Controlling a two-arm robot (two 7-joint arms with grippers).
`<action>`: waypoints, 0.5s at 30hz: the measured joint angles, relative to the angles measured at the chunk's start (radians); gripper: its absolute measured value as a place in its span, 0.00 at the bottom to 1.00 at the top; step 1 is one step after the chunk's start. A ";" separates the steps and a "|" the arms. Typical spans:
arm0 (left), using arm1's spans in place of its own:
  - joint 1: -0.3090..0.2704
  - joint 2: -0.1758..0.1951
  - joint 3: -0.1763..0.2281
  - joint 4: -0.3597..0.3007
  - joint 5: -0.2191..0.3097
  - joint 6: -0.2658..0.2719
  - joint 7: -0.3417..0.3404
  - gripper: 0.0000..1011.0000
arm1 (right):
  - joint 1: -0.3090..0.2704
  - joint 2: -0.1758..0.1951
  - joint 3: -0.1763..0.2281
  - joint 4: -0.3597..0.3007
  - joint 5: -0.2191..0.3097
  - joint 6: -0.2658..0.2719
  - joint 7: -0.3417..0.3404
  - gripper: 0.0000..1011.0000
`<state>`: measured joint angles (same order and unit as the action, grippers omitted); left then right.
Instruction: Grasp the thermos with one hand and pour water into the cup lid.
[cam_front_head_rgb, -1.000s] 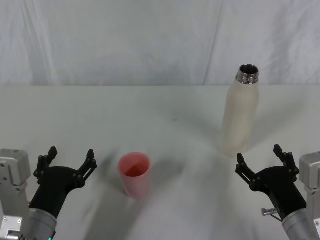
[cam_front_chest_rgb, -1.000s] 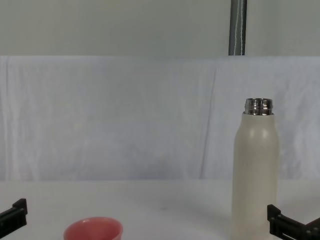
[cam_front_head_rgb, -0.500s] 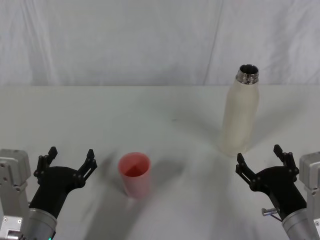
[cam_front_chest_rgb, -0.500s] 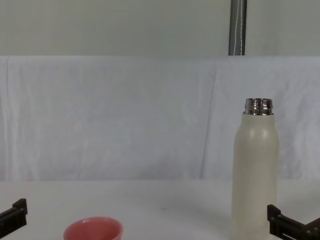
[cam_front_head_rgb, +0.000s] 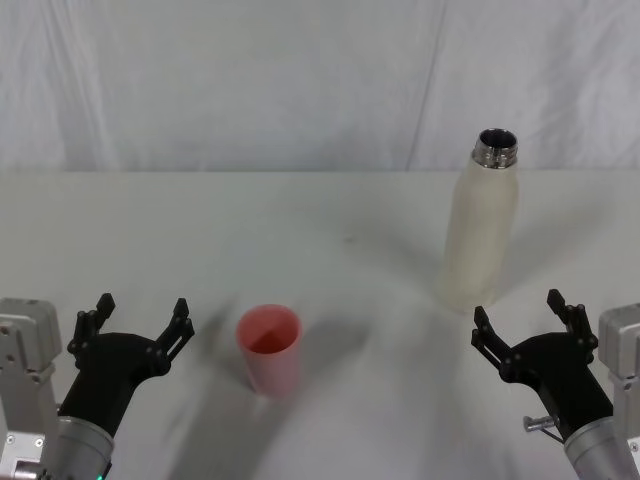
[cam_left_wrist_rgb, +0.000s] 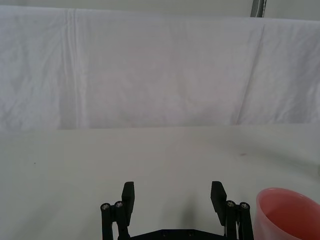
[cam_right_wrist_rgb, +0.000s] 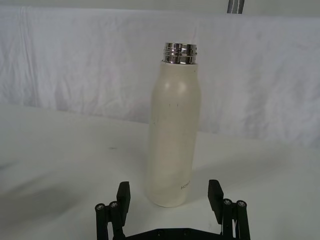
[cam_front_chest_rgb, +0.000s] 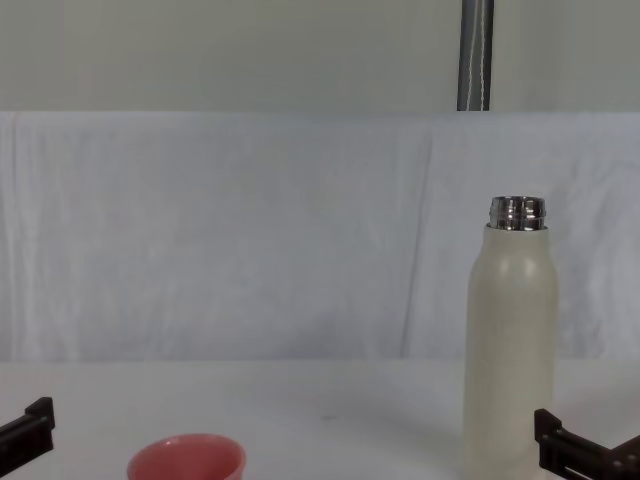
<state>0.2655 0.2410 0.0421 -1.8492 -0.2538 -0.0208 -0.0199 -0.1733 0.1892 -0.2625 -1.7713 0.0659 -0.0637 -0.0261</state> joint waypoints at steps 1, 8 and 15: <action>0.000 0.000 0.000 0.000 0.000 0.000 0.000 0.99 | 0.000 0.000 0.000 0.000 0.000 0.000 0.000 0.99; 0.000 0.000 0.000 0.000 0.000 0.000 0.000 0.99 | 0.000 0.000 0.000 0.000 0.000 0.000 0.000 0.99; 0.000 0.000 0.000 0.000 0.000 0.000 0.000 0.99 | 0.000 0.000 0.000 0.000 0.000 0.000 0.000 0.99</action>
<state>0.2655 0.2410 0.0421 -1.8492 -0.2538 -0.0208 -0.0199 -0.1733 0.1892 -0.2626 -1.7714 0.0658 -0.0637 -0.0261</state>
